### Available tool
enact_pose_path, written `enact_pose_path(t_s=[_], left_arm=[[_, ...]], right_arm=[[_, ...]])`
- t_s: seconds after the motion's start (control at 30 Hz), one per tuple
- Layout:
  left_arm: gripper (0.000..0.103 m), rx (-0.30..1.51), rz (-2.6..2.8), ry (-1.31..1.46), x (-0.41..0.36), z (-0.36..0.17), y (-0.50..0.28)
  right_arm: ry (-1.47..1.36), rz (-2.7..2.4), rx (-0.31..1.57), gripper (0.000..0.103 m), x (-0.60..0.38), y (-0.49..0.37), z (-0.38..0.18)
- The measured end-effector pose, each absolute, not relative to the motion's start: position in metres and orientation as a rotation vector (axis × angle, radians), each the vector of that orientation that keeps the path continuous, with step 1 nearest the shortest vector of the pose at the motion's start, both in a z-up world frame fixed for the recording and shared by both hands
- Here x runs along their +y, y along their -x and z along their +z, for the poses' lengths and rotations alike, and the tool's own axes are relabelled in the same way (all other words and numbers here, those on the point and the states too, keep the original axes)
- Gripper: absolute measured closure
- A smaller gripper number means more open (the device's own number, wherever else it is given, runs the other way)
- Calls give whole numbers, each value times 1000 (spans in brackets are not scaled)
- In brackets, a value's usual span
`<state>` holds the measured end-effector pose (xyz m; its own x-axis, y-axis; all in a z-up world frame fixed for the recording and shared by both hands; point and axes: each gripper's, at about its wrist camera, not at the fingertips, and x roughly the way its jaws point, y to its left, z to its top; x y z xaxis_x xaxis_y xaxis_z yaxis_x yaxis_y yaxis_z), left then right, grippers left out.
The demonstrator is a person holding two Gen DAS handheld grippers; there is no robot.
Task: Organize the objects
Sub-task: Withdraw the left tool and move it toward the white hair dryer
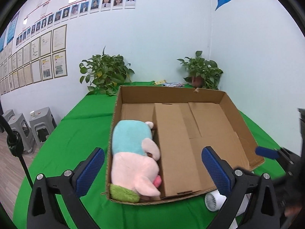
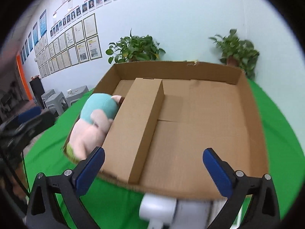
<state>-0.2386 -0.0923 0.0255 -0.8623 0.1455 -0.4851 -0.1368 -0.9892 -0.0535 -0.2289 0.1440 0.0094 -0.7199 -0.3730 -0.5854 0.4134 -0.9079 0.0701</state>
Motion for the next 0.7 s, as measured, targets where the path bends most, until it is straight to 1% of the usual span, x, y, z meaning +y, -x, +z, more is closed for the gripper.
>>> enact_pose_path(t_s=[0.17, 0.3, 0.47, 0.7], left_arm=[[0, -7, 2843, 806, -77, 25, 236], [0, -4, 2813, 787, -69, 25, 224], [0, 4, 2790, 757, -60, 28, 203], [0, 0, 2794, 806, -56, 19, 186]], right_arm=[[-843, -2585, 50, 1, 149, 205, 15], [-854, -2623, 75, 1, 149, 189, 15], [-869, -2659, 68, 1, 154, 168, 8], [-877, -2665, 28, 1, 162, 153, 1]])
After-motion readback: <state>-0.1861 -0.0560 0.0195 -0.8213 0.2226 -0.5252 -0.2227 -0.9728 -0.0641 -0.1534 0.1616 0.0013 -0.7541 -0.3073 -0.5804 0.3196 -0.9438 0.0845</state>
